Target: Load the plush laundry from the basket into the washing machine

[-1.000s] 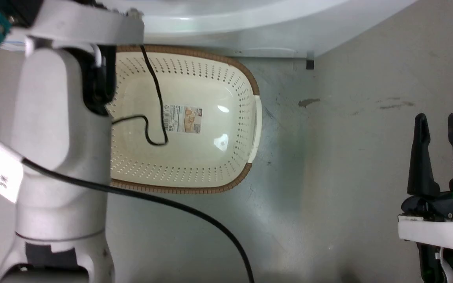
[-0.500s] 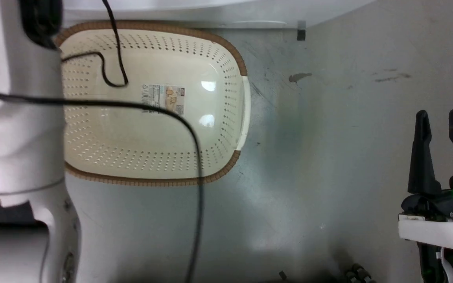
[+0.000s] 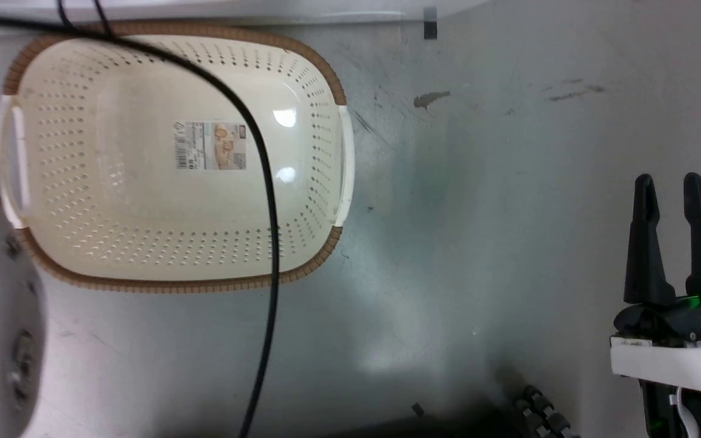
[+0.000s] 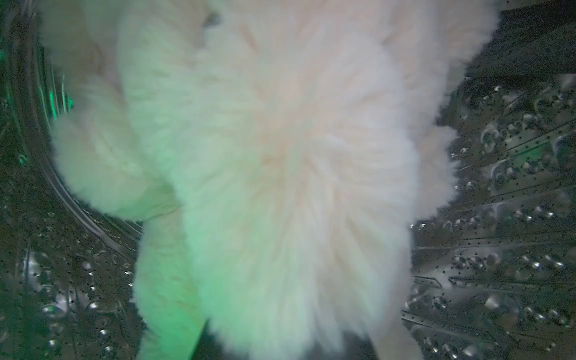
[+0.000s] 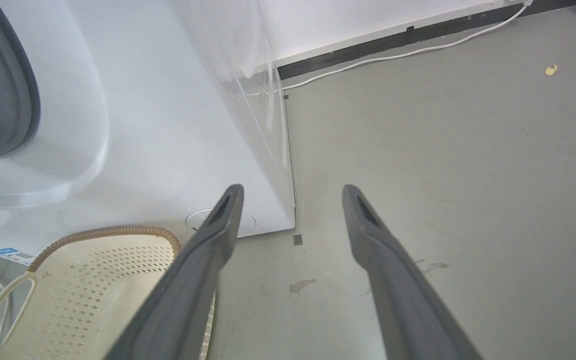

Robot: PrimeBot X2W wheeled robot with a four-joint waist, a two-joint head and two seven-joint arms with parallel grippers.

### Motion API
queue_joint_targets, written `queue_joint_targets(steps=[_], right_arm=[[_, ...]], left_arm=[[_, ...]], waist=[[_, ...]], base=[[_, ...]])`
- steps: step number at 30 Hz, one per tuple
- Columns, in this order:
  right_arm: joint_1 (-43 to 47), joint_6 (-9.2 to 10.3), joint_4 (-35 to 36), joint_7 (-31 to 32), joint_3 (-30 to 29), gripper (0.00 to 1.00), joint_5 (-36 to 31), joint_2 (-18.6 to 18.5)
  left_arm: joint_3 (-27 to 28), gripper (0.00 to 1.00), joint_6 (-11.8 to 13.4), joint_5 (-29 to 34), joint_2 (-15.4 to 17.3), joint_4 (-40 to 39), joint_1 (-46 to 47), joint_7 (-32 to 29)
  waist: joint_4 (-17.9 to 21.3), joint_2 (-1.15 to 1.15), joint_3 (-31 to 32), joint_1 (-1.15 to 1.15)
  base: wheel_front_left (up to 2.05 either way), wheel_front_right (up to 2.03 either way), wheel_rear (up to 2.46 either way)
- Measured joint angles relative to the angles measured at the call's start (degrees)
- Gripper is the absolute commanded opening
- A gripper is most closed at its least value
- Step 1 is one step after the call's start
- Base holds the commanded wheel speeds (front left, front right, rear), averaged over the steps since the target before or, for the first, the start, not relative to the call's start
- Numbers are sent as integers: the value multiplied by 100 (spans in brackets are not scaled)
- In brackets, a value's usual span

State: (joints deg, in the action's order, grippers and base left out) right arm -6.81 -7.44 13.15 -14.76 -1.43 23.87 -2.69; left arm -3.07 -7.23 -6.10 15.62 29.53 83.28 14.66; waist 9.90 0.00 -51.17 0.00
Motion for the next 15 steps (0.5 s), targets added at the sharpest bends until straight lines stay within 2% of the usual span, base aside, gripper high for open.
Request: queue_joint_targets(steps=[6, 12, 13, 14, 15], right_arm=[[43, 0, 41, 0, 9, 100, 42, 0], [88, 0, 59, 0, 38, 100, 58, 0], [88, 0, 60, 0, 48, 100, 77, 0], [88, 0, 62, 1, 53, 100, 92, 0], [87, 0, 60, 0, 51, 100, 94, 0]], left_arm=[[-302, 0, 0, -91, 183, 535, 547, 0], [-390, 0, 0, -220, 200, 1092, 938, 0], [-389, 21, 0, -229, 200, 1167, 987, 0], [-367, 87, 0, -274, 188, 1214, 1020, 0], [-363, 100, 1, -309, 179, 1298, 1057, 1]], waist=[[121, 0, -145, 0], [158, 0, -259, 0], [165, 0, -275, 0], [172, 0, -290, 0], [176, 0, -300, 0]], base=[[0, 0, 0], [0, 0, 0], [0, 0, 0], [0, 0, 0], [0, 0, 0]])
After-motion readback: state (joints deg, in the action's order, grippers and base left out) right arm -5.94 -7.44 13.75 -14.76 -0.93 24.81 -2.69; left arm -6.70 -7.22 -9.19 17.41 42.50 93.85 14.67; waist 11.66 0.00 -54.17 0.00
